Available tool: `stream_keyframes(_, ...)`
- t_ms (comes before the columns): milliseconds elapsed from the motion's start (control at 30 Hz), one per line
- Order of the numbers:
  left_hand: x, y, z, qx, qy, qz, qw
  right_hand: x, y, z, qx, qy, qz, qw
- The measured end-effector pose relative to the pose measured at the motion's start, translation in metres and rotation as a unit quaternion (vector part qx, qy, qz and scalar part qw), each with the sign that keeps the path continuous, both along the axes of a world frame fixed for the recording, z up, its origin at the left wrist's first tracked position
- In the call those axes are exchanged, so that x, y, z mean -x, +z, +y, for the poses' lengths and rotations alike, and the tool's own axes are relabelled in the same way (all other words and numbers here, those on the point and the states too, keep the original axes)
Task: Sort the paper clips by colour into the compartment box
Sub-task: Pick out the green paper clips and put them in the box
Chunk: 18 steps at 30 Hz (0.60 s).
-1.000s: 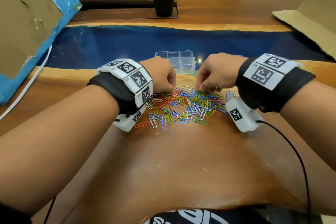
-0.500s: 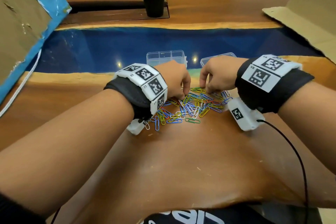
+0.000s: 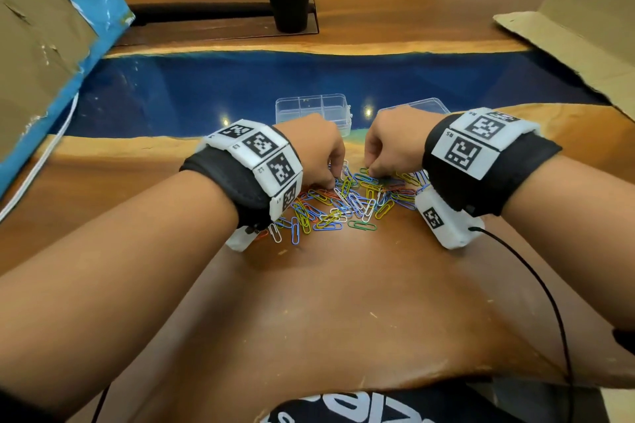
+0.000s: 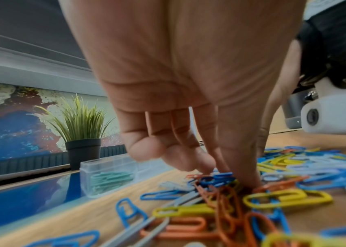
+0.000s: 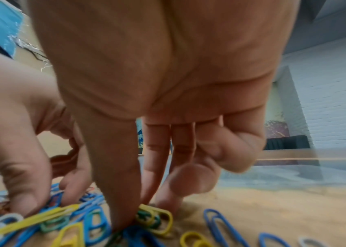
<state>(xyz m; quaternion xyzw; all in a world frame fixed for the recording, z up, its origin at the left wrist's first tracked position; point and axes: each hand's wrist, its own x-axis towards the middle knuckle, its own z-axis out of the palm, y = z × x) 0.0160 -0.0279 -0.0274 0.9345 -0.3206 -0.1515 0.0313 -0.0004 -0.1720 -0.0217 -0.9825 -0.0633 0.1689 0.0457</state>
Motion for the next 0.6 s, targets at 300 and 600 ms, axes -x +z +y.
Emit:
stream_keyframes(300,0.007,-0.003,-0.008,0.008,-0.010,-0.025,1.000,0.003,0.000,-0.010,-0.026,-0.005,0.020,0.999)
stream_keyframes(600,0.010,-0.001,-0.007,0.015,-0.005,-0.012,1.000,0.009,0.011,-0.030,-0.146,-0.045,0.031,0.988)
